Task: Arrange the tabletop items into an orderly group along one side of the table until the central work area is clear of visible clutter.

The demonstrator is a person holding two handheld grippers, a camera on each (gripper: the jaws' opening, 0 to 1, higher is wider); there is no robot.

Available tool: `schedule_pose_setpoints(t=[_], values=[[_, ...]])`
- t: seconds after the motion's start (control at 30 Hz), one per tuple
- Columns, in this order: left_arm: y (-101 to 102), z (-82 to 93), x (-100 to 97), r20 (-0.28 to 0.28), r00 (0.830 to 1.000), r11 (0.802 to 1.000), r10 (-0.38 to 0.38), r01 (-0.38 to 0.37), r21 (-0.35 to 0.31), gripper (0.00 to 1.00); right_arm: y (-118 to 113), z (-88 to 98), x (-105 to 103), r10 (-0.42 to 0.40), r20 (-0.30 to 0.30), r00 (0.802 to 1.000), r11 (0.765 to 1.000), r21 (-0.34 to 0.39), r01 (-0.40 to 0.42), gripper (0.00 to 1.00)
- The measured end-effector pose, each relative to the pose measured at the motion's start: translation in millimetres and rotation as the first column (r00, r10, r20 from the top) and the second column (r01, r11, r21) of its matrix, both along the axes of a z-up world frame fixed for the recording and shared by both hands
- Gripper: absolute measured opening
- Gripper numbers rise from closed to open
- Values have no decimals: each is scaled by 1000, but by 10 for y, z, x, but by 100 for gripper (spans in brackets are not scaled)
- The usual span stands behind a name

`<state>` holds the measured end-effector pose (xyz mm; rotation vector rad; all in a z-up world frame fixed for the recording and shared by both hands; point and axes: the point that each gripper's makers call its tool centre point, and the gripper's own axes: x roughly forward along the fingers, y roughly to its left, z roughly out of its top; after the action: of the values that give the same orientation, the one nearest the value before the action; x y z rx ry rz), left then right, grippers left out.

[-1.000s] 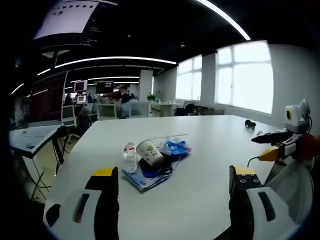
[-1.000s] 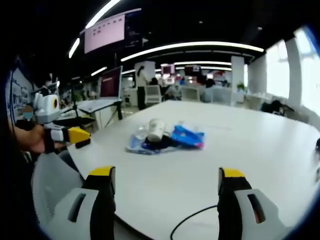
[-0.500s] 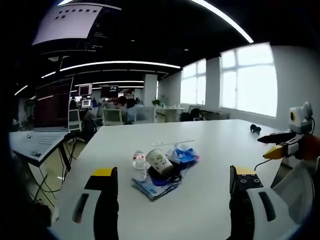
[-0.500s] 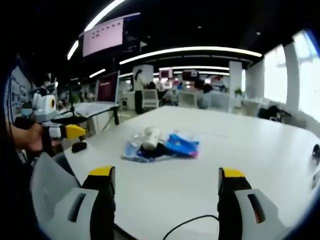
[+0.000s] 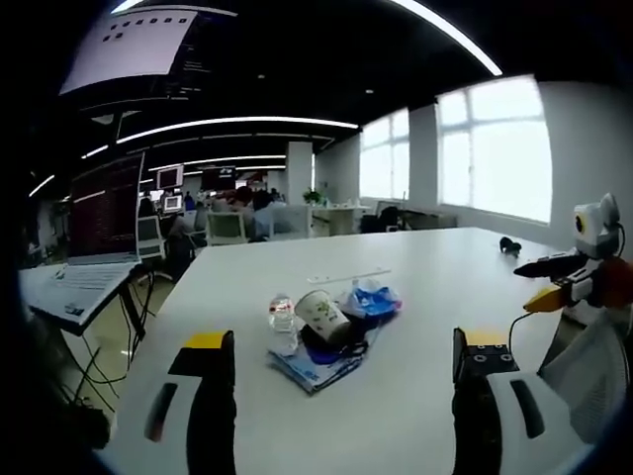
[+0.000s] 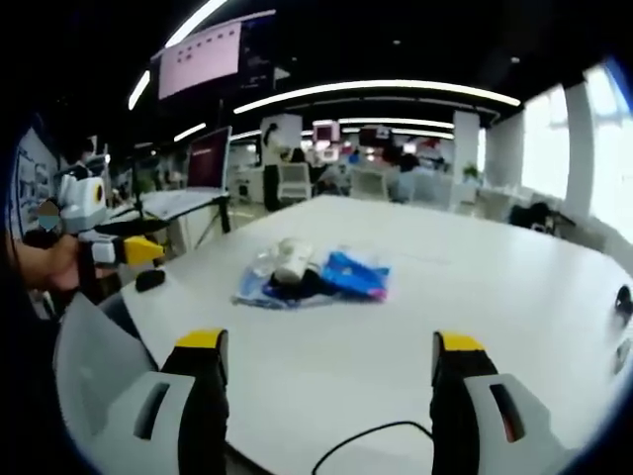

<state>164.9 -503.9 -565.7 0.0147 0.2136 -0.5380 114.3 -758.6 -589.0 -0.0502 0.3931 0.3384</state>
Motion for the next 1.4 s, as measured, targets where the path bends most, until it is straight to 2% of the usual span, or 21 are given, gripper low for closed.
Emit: schedule_pose_setpoints(t=[0.13, 0.23, 0.57, 0.63, 0.73, 0.87, 0.97, 1.07, 1.4], values=[[51, -9, 27, 3, 1000, 1000, 9, -10, 16, 90, -15, 27, 54, -7, -3, 1000, 1000, 20, 7, 83], [127, -87, 69, -15, 1000, 999, 25, -24, 45, 89, -6, 4, 100, 10, -15, 1000, 1000, -5, -10, 83], [251, -127, 162, -36, 998, 997, 49, -47, 56, 86, 66, 24, 303, 54, -21, 998, 998, -24, -54, 82], [202, -161, 142, -70, 997, 998, 7, -3, 56, 84, 75, 34, 363, 52, -32, 998, 998, -16, -53, 82], [225, -157, 166, -56, 998, 997, 15, -11, 75, 84, 127, 89, 462, 63, -22, 998, 998, 4, -63, 82], [280, -157, 206, -62, 997, 998, 38, -35, 50, 85, 185, 134, 606, 80, -13, 997, 997, -7, -80, 82], [261, -146, 201, -66, 998, 999, 22, -20, 29, 85, 227, 138, 705, 92, -17, 996, 996, -11, -92, 82], [295, -175, 218, -70, 997, 998, 29, -25, 55, 84, 279, 118, 822, 105, -21, 994, 994, -20, -105, 82], [398, -283, 270, -90, 994, 996, 66, -59, 74, 83, 516, 78, 1128, 153, -37, 988, 987, -38, -155, 82]])
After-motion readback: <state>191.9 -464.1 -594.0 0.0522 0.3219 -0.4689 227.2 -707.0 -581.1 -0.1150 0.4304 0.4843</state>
